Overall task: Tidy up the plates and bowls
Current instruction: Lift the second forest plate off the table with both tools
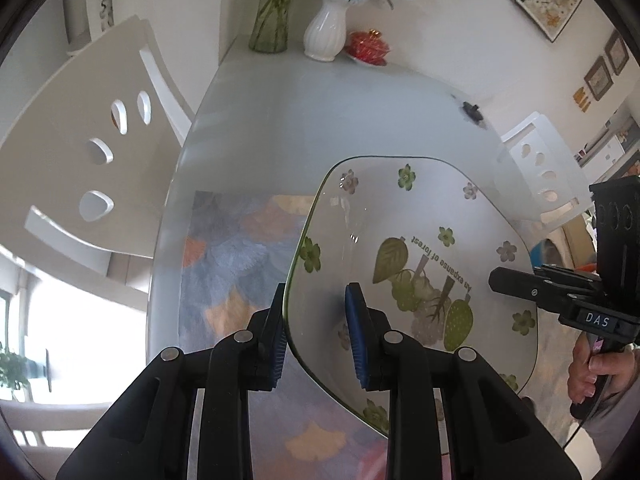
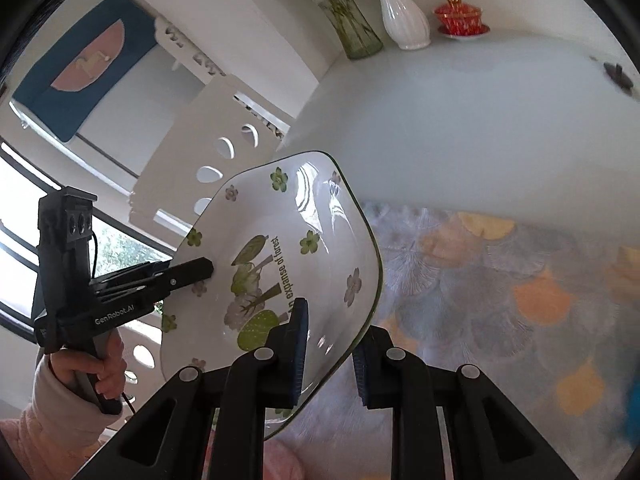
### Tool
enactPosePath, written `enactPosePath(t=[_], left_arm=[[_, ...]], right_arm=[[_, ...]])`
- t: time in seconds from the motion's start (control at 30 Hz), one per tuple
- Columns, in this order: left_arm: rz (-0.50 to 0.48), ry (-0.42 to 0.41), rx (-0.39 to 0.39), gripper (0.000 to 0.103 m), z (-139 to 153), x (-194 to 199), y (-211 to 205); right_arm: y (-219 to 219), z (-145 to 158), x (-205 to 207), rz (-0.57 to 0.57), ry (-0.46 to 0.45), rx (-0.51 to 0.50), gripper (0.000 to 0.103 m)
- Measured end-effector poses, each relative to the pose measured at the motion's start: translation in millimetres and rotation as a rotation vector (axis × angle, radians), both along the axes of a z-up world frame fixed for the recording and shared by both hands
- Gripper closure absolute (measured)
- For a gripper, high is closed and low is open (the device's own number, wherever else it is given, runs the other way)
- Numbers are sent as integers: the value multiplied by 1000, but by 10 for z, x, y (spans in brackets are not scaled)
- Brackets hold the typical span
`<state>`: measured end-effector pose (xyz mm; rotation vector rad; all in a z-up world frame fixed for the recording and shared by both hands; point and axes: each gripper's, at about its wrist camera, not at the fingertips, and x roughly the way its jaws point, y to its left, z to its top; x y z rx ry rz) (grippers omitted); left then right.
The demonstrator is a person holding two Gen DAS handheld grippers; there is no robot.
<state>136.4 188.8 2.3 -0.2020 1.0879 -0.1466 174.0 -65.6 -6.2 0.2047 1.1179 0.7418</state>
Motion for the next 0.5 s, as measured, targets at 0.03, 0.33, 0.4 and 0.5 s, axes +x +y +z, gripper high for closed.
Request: enactPosePath(t=[0.03,0.33,0.4,0.5], left_arm=[[1,1,-2,79,47,-36,-20],[16,4,-11,79,443,-494,-258],[10,-5,-4,79,541,-620,-334],[2,-22,8,79,678,-811,-458]], right_arm=[[-29,51,-50,-1,-4,1,83],[-226,478,-558,7,-46,12,83],[-292,548,-675,5,-52,18,83],[-395,641,-848,1,-55,30,83]])
